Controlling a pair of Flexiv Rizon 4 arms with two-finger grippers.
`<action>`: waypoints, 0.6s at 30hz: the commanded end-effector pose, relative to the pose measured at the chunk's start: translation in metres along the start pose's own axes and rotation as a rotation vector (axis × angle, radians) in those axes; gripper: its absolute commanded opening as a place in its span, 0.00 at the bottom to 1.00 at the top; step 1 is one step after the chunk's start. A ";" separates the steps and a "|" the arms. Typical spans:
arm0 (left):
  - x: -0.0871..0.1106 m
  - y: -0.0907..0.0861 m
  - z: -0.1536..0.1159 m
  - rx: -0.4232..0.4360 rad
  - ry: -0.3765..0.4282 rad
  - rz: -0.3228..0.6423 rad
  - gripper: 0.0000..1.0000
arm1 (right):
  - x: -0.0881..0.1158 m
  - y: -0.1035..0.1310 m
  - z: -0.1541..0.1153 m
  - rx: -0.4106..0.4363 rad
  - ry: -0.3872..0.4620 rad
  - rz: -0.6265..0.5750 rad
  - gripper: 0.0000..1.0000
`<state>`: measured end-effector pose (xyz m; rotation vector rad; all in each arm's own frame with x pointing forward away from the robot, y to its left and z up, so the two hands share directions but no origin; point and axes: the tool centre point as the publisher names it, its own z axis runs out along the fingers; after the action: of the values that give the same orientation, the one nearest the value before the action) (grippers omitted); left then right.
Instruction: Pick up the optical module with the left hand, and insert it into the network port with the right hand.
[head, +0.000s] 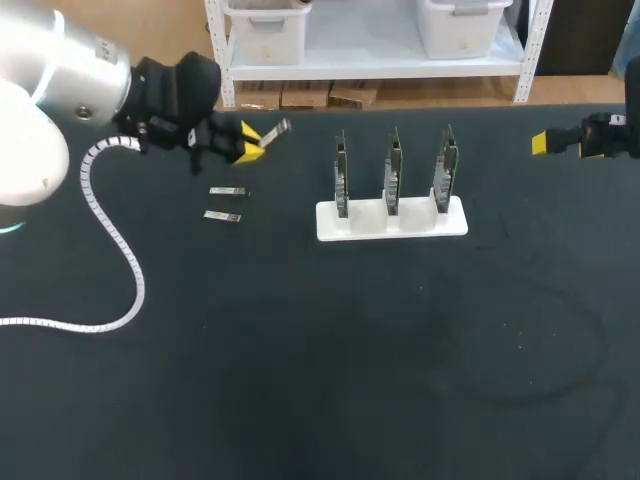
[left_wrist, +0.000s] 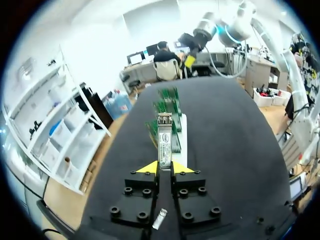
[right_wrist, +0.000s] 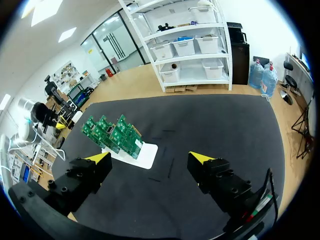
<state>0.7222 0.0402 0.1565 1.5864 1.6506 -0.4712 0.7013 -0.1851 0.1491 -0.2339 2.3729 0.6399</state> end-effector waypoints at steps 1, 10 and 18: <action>-0.014 -0.005 0.007 0.001 -0.085 0.046 0.00 | 0.000 0.001 -0.001 0.006 0.000 0.001 1.00; -0.056 0.008 0.024 -0.003 -0.223 0.114 0.00 | 0.000 0.001 -0.001 0.006 0.000 0.001 1.00; -0.083 0.006 0.031 -0.014 -0.344 0.143 0.00 | 0.000 0.001 -0.001 0.006 0.000 0.001 1.00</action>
<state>0.7323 -0.0323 0.2055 1.5414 1.3179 -0.5893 0.7013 -0.1852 0.1491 -0.2339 2.3729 0.6399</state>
